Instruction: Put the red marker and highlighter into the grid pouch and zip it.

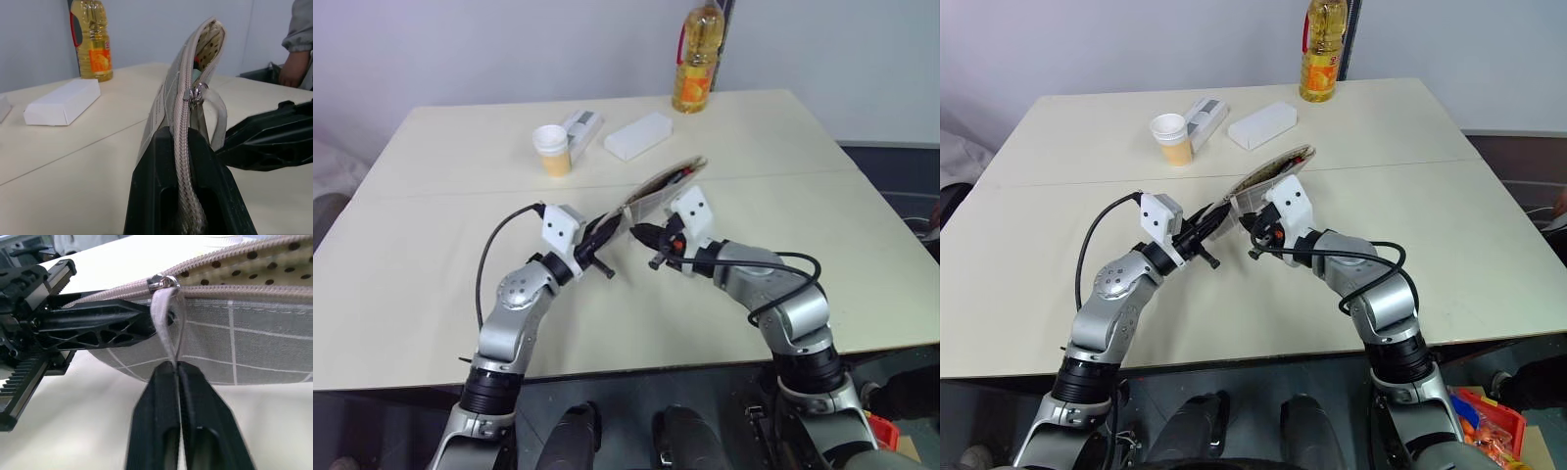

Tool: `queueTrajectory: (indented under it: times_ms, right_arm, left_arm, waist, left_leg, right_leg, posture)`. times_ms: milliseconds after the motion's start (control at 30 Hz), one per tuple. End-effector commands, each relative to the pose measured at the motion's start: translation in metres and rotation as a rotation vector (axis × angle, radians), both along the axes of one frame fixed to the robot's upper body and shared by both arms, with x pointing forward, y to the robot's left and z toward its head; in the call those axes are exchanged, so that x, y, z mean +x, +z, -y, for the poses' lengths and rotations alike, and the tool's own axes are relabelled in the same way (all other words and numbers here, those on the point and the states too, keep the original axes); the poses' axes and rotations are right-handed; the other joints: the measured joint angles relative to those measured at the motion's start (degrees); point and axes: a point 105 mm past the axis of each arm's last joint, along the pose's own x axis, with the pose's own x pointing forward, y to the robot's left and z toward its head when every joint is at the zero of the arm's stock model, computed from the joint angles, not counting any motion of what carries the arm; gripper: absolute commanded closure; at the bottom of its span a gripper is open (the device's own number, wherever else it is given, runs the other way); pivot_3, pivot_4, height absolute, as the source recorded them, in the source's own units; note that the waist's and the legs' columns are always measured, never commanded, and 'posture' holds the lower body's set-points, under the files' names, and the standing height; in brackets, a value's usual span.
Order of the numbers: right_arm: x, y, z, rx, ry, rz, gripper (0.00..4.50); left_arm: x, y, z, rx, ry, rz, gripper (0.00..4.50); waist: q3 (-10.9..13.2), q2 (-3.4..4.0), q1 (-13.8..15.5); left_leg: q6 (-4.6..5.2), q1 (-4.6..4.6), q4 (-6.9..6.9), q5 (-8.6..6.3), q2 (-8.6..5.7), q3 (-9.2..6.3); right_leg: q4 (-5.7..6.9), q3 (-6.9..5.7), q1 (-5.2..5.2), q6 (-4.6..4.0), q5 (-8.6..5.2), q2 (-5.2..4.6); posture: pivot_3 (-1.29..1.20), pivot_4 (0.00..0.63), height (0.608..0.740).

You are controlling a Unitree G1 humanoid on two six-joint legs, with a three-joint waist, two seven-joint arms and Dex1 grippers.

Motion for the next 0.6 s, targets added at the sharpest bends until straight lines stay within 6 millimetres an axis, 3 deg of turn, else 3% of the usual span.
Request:
queueTrajectory:
  times_ms: [33, 333, 600]
  right_arm:
    - [-0.004, 0.030, 0.006, 0.032, 0.009, 0.114, 4.44]
    - [0.012, 0.055, 0.057, 0.006, -0.145, 0.187, 4.44]
    - [0.022, 0.059, 0.094, -0.063, -0.255, 0.208, 4.44]
  left_arm:
    - [-0.005, 0.016, 0.001, 0.019, -0.005, 0.092, 4.50]
    - [-0.001, 0.011, -0.012, 0.127, 0.003, 0.131, 4.50]
    - [-0.001, 0.003, -0.025, 0.182, 0.015, 0.135, 4.50]
  waist:
    - [0.0, 0.00, 0.0]
    - [0.0, 0.00, 0.0]
    - [0.0, 0.01, 0.1]
  left_leg:
    - [0.00, 0.00, 0.00, 0.00, 0.00, 0.00]
    - [0.00, 0.00, -0.01, 0.00, 0.00, 0.01]
    - [0.00, 0.00, -0.03, 0.00, 0.00, 0.03]
  right_leg:
    - [0.00, 0.00, 0.00, 0.00, 0.00, 0.00]
    - [-0.01, 0.00, 0.00, 0.00, 0.00, -0.02]
    - [-0.01, 0.01, -0.01, 0.00, 0.00, -0.04]
  posture:
    - [0.00, 0.150, 0.740]
    - [0.00, 0.150, 0.740]
    - [0.00, 0.150, 0.740]
